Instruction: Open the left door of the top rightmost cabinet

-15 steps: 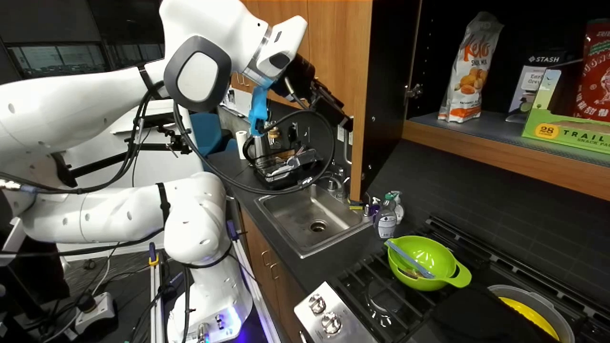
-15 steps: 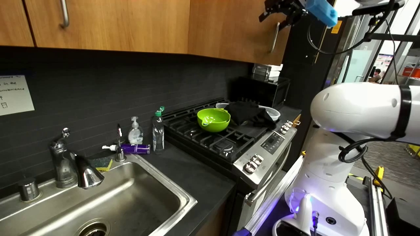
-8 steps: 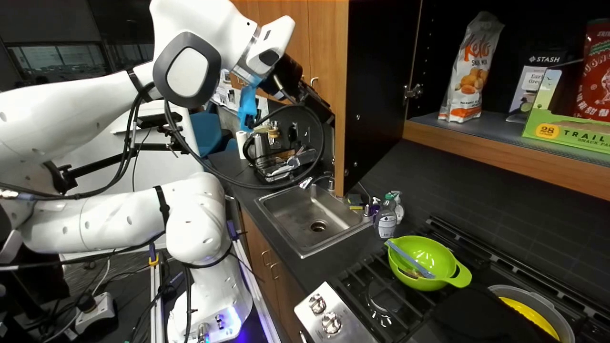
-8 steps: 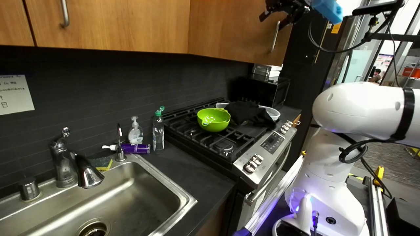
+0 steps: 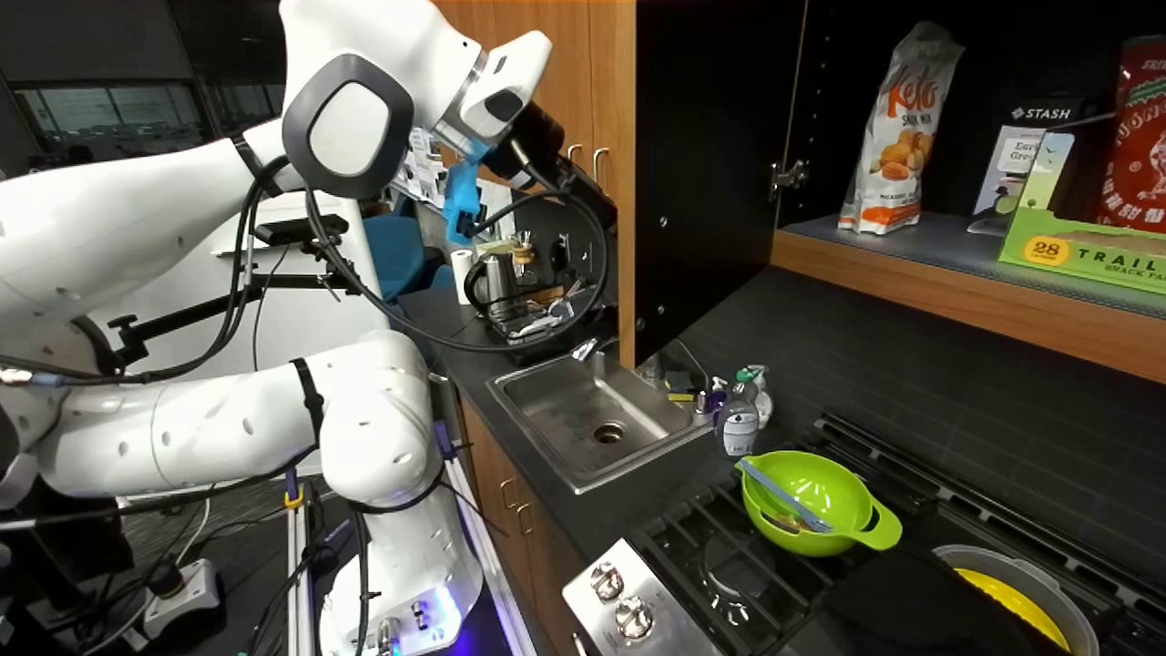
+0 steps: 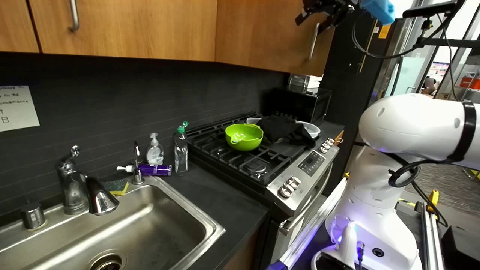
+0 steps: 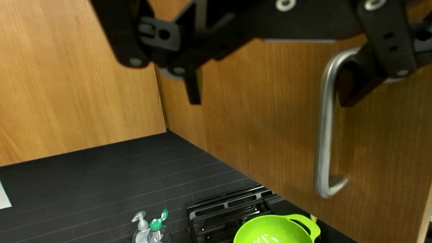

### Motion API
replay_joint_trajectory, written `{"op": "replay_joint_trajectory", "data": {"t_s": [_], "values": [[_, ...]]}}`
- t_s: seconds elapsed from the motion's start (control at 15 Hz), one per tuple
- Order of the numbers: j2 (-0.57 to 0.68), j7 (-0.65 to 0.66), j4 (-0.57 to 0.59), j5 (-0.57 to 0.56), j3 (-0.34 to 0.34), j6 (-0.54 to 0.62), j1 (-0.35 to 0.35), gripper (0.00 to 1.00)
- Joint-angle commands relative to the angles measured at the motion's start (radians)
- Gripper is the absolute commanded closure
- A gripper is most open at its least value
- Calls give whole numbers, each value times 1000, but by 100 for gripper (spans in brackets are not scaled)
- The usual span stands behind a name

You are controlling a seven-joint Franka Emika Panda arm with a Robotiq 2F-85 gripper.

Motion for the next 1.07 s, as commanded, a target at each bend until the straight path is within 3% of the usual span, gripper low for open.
{"op": "replay_joint_trajectory", "data": {"t_s": [0.0,1.0], "values": [[3,-20,5,20,39,48,78,0],[-18,-15,16,0,189,-55,182,0]]}}
